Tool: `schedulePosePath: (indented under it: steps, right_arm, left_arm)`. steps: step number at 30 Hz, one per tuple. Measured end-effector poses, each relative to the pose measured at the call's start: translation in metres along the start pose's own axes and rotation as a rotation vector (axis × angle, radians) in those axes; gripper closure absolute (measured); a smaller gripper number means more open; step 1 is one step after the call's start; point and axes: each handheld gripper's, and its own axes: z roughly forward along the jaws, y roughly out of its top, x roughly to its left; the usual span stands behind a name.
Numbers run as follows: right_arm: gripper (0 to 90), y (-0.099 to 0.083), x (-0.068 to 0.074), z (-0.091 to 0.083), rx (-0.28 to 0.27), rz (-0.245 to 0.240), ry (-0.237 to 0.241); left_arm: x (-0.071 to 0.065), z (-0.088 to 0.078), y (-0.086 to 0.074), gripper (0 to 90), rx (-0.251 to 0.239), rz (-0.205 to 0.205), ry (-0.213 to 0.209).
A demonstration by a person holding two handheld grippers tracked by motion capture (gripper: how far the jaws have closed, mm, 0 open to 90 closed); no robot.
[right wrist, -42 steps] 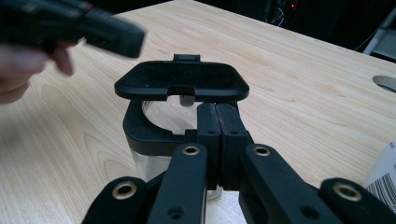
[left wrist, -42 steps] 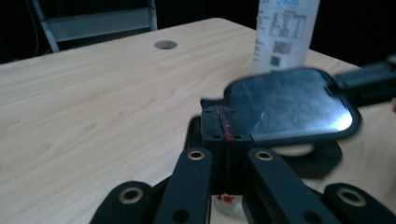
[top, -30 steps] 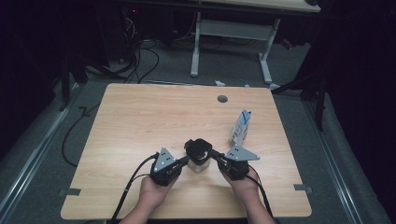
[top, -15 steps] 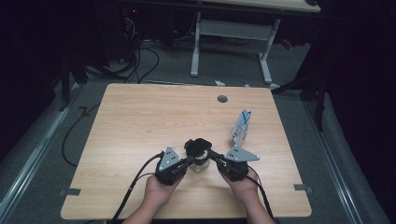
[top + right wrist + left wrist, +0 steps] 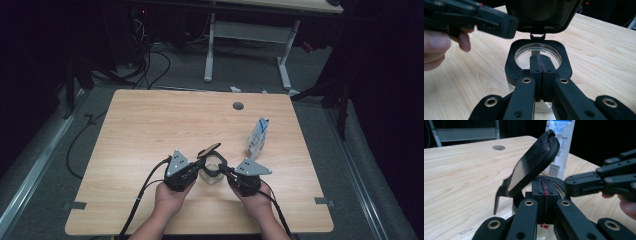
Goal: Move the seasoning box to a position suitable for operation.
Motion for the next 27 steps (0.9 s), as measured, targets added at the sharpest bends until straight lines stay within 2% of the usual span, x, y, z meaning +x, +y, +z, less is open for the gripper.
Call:
schedulePosePath:
  steps: [16,27]
  right_arm:
    - [90.0,-0.002,-0.003,0.000,-0.012,0.005,0.015]
    - [90.0,-0.002,-0.002,0.000,-0.013,0.004,0.015]
  left_arm:
    - [0.019,0.001,0.006,89.7,-0.014,-0.035,0.080]
    - [0.022,0.001,0.005,89.8,-0.011,-0.045,0.089]
